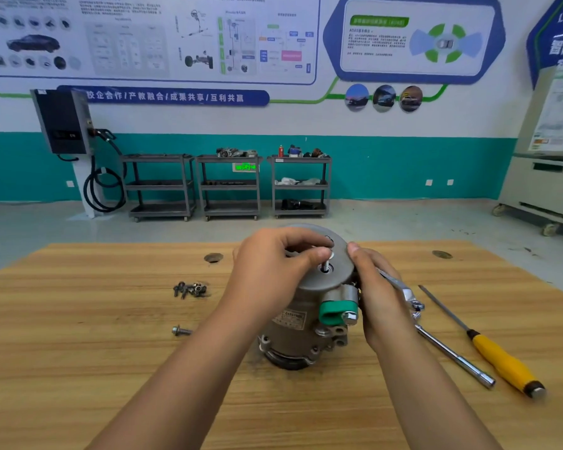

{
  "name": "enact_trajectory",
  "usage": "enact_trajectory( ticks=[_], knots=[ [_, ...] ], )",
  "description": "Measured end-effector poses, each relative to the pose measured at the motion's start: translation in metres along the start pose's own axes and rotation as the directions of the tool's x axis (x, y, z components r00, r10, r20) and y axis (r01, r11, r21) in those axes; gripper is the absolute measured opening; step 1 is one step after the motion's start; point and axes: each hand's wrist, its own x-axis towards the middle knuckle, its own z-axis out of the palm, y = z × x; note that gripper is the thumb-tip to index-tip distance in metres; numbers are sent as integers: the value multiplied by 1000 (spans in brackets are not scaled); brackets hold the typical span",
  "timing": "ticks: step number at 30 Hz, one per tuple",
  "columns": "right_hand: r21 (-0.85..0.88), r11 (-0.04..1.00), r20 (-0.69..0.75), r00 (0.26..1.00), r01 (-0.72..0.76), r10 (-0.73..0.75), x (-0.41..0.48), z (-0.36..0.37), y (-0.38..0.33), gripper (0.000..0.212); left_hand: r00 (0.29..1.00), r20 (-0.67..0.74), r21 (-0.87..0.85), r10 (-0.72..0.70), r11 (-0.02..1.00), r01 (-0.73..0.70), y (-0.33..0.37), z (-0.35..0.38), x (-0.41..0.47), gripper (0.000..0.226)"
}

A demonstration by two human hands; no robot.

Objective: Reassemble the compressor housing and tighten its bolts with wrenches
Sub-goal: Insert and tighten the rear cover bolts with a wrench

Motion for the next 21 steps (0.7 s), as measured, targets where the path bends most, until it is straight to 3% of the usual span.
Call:
enact_trajectory(
  ticks=[6,12,17,21],
  knots=[
    [-1,1000,-25,1000,5,-5,-4,0,-1,15,1000,-26,-6,-7,1000,7,1,2,-1,14],
    [30,995,-57,994,-94,96,-7,-2,-4,15,998,-12,264,62,963,-57,2,-5,0,24],
    [111,986,-43,990,-128,134,-12,-1,-6,13,994,54,366,97,924,-110,5,10,2,11],
    [143,982,0,992,-126,128,-15,1,-7,22,997,73,280,17,959,-37,-1,8,3,12]
  ],
)
